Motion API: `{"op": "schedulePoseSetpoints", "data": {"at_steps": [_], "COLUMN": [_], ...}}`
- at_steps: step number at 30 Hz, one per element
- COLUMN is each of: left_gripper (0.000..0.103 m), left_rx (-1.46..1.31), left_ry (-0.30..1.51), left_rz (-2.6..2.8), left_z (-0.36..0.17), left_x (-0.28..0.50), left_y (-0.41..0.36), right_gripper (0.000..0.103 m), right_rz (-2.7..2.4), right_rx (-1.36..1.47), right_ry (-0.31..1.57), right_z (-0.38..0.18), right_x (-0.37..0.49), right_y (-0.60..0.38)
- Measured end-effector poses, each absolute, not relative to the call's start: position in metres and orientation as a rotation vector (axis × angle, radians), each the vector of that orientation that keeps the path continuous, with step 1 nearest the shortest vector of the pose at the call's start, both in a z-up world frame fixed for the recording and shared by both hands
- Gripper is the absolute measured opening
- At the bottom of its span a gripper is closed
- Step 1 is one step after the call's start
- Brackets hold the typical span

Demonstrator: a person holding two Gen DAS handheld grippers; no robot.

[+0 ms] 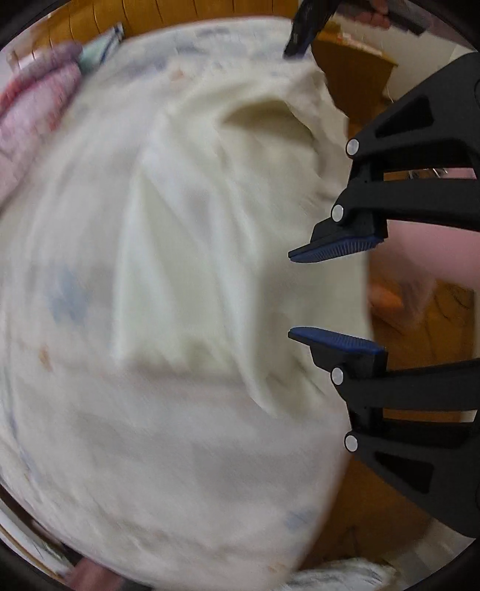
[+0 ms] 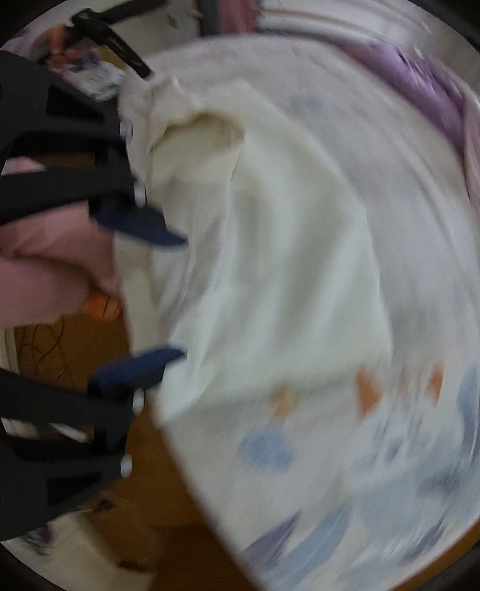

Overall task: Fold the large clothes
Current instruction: 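Lift the hem with both grippers and fold it toward the collar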

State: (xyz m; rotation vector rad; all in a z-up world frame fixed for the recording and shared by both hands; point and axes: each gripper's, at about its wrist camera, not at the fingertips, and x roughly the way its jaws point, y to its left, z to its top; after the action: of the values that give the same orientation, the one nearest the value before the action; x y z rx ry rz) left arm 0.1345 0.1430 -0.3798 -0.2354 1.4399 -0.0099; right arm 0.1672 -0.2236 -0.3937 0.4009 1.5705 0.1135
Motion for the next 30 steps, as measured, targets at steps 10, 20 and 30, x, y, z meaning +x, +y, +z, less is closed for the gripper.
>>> {"op": "schedulePoseSetpoints", "data": {"at_steps": [10, 20, 30], "left_gripper": [0.026, 0.027, 0.047], "left_rx": [-0.272, -0.216, -0.342], "left_ry": [1.498, 1.732, 1.502], "left_rz": [-0.132, -0.076, -0.080], "left_z": [-0.451, -0.487, -0.427], "left_x": [0.168, 0.070, 0.121], "left_y": [0.108, 0.114, 0.158], "right_gripper": [0.013, 0.014, 0.045], "right_rz": [0.235, 0.052, -0.057], "right_rx": [0.318, 0.313, 0.490], "right_ry": [1.757, 1.921, 1.610], "right_z": [-0.470, -0.476, -0.401], "right_x": [0.203, 0.083, 0.166], "right_y": [-0.159, -0.201, -0.301]}}
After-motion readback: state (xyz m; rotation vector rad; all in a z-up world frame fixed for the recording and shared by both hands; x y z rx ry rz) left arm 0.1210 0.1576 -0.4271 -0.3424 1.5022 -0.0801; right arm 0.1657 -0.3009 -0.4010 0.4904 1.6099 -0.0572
